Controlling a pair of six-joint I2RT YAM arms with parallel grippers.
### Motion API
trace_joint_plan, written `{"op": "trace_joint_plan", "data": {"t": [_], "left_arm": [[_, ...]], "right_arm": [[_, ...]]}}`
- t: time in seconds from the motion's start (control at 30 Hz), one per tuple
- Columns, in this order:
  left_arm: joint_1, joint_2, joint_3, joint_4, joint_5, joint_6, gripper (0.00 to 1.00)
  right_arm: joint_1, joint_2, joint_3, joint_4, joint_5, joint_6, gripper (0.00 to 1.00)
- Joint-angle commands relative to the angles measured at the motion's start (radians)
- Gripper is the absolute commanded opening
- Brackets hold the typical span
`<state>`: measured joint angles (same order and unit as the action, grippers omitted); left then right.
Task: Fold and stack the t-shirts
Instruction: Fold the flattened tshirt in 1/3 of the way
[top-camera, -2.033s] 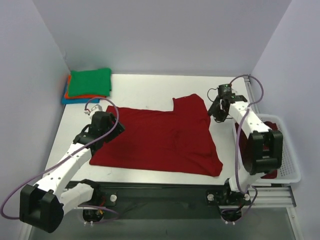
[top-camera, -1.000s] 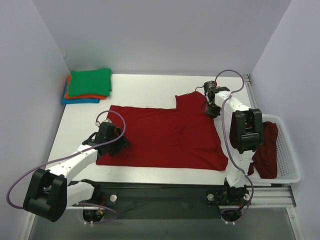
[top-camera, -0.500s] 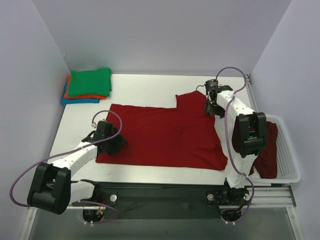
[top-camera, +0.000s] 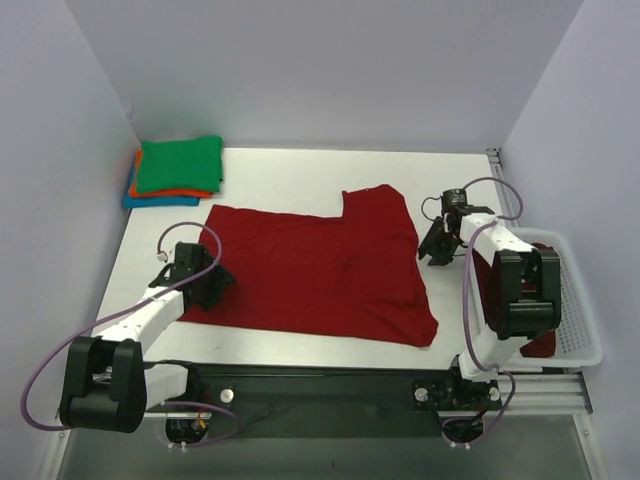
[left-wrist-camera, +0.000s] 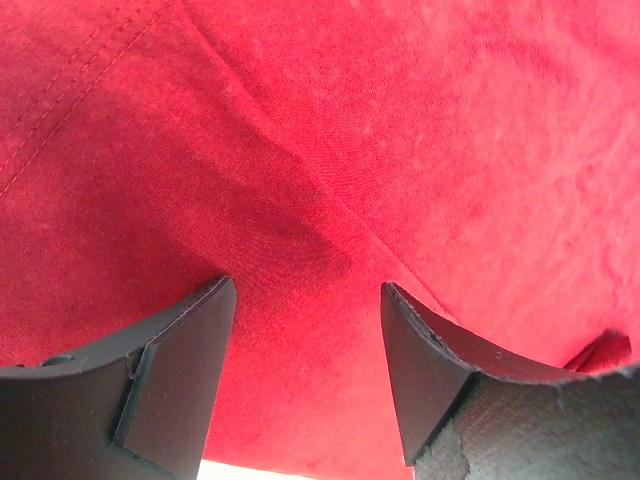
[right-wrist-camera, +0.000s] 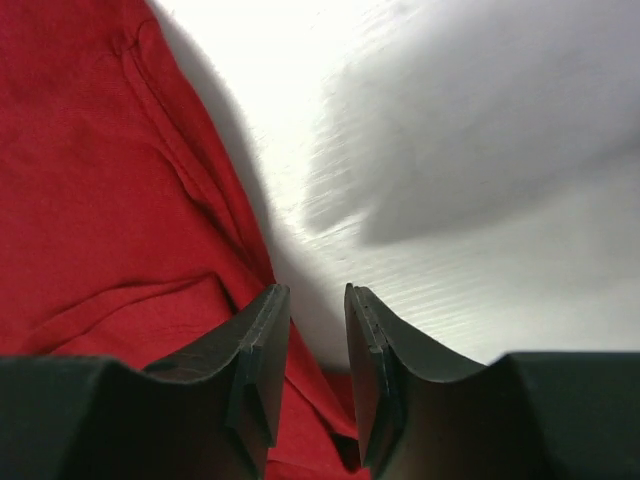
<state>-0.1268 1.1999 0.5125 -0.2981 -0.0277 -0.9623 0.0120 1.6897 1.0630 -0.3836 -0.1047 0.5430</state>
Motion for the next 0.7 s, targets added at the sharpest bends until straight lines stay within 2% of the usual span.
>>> {"op": "trace_joint_plan", "data": {"t": [0.0, 0.13, 0.23, 0.37, 0.47, 0.53, 0.57, 0.6, 0.67], "left_arm": [[0.036, -0.008, -0.042, -0.110, -0.086, 0.022, 0.71], [0.042, 0.004, -0.039, -0.104, -0.071, 0.028, 0.71], [0.044, 0.012, -0.039, -0.101, -0.066, 0.033, 0.71], [0.049, 0.006, -0.040, -0.102, -0.066, 0.037, 0.71], [0.050, 0.003, -0.043, -0.096, -0.066, 0.039, 0.71], [0.052, 0.004, -0.042, -0.095, -0.064, 0.040, 0.72], [0.052, 0.007, -0.042, -0.096, -0.064, 0.040, 0.72], [0.052, 0.010, -0.042, -0.096, -0.067, 0.040, 0.72], [0.053, 0.012, -0.043, -0.099, -0.071, 0.042, 0.71]], "right_arm": [[0.020, -0.007, -0.020, 0.049, -0.049, 0.057, 0.29], [0.046, 0.024, -0.014, 0.077, -0.017, 0.080, 0.34], [0.072, 0.069, 0.035, 0.080, 0.016, 0.080, 0.42], [0.092, 0.145, 0.097, 0.072, 0.042, 0.087, 0.41], [0.101, 0.185, 0.138, 0.060, 0.129, 0.089, 0.37], [0.101, 0.205, 0.158, 0.051, 0.167, 0.086, 0.33], [0.103, 0.209, 0.166, 0.048, 0.174, 0.083, 0.28], [0.105, 0.211, 0.173, 0.031, 0.181, 0.074, 0.22], [0.117, 0.197, 0.193, 0.009, 0.241, 0.061, 0.02]]}}
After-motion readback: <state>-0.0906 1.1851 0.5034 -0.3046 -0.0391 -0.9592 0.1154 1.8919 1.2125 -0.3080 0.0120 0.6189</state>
